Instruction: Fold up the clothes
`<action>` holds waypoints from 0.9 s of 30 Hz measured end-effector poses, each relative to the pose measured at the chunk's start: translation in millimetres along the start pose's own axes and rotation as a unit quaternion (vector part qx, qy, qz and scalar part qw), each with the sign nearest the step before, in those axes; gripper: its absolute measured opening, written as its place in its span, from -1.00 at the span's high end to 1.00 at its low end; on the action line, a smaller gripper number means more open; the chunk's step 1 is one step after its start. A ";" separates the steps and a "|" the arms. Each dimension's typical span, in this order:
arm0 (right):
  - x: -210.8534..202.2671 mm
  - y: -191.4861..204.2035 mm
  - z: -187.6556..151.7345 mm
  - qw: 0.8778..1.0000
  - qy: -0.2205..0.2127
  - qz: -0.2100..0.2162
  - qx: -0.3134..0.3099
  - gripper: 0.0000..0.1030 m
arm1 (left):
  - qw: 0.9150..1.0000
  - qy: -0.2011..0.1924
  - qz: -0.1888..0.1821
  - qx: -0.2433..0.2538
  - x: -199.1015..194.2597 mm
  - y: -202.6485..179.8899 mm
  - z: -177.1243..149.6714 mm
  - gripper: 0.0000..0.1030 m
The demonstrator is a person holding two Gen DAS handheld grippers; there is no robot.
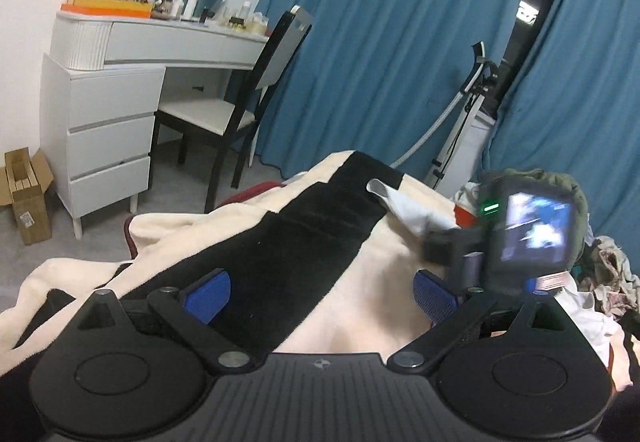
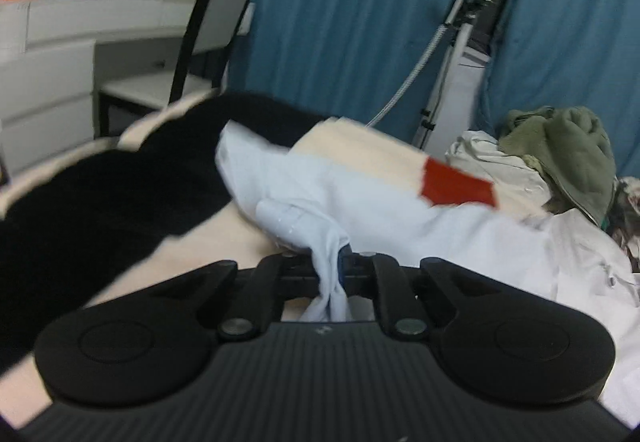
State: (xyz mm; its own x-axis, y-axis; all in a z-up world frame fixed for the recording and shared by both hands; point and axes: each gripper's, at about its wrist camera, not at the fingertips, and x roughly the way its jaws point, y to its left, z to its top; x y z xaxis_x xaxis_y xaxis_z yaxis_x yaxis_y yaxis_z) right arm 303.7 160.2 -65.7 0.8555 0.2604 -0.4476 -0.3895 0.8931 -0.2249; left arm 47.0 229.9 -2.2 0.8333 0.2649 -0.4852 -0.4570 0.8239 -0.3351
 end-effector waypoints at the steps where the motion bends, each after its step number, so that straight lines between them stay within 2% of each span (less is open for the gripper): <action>1: -3.3 -2.2 4.0 1.000 -0.008 -0.009 -0.003 0.83 | 1.000 0.002 -0.004 -0.001 -0.9 -1.4 -0.7 -0.93; 4: -38.7 -36.2 13.6 0.998 -0.050 -0.031 0.006 0.83 | 1.000 0.008 -0.026 0.003 -8.5 -9.6 -6.0 -0.93; 9: -75.9 -128.3 12.2 0.990 -0.088 -0.086 0.067 0.83 | 0.996 0.018 -0.075 0.035 -27.0 -34.1 -23.4 -0.93; 14: -91.8 -218.0 -21.2 0.971 -0.089 -0.161 0.153 0.83 | 0.990 0.035 -0.117 0.072 -27.2 -58.4 -46.1 -0.93; 18: -81.1 -275.9 -66.7 0.949 -0.054 -0.198 0.239 0.78 | 0.983 0.048 -0.142 0.107 -21.2 -78.4 -63.7 -0.93; 20: -65.1 -292.7 -90.6 0.943 -0.017 -0.176 0.281 0.58 | 0.980 0.055 -0.151 0.120 -15.5 -86.0 -70.8 -0.93; 21: -58.1 -300.2 -102.5 0.941 0.004 -0.165 0.297 0.20 | 0.979 0.058 -0.153 0.124 -11.8 -88.9 -73.6 -0.93; 22: -54.9 -305.1 -111.5 0.939 0.017 -0.155 0.308 -0.27 | 0.978 0.061 -0.155 0.127 -8.4 -91.0 -76.0 -0.93; 24: -59.9 -307.0 -120.9 0.938 0.016 -0.145 0.313 -0.66 | 0.976 0.068 -0.157 0.132 -2.3 -95.9 -81.1 -0.93; 27: -69.3 -309.1 -132.4 0.940 0.015 -0.132 0.315 -0.63 | 0.974 0.076 -0.161 0.140 3.6 -102.0 -86.7 -0.93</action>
